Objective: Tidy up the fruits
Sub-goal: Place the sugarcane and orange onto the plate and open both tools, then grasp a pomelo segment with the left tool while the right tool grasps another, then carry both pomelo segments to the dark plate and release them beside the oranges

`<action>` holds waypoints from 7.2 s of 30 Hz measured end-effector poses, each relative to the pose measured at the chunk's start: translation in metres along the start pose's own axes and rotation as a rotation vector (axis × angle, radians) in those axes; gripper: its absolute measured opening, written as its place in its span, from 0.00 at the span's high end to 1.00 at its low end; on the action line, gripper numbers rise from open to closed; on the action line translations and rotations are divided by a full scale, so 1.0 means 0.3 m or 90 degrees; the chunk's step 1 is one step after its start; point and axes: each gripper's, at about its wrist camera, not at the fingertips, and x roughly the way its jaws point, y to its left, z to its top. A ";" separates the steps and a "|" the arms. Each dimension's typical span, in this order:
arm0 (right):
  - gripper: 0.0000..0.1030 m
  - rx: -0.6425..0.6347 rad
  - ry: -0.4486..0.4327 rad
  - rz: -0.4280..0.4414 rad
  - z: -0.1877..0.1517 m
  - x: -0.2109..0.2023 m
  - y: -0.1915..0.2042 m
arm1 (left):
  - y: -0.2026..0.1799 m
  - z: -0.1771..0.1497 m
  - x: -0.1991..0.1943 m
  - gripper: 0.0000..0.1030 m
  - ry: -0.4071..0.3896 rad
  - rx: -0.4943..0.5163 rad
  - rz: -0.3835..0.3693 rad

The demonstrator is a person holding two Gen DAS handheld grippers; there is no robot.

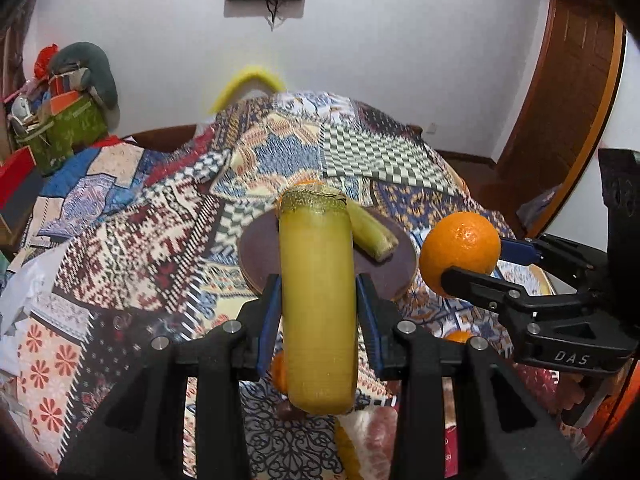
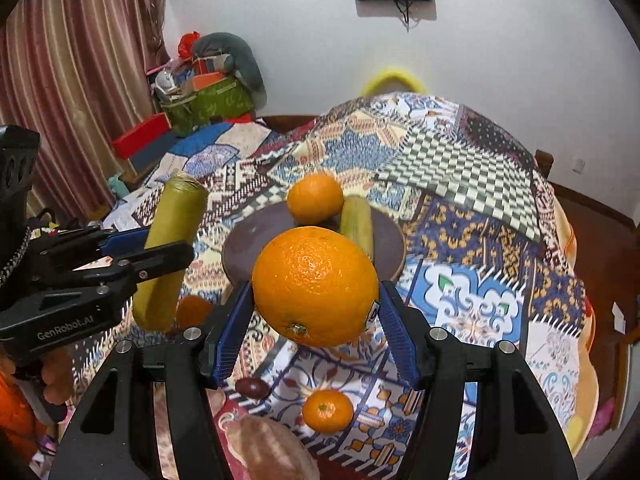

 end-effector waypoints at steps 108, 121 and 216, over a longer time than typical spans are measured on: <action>0.25 -0.028 -0.033 -0.056 -0.014 -0.227 0.075 | -0.024 -0.045 -0.255 0.62 -0.015 -0.002 0.031; 0.25 -0.025 0.043 -0.077 -0.205 -0.176 0.083 | -0.091 -0.219 -0.182 0.48 0.071 -0.004 0.007; 0.61 0.011 -0.042 -0.044 -0.020 -0.128 -0.004 | 0.006 -0.031 -0.129 0.53 -0.029 0.027 0.061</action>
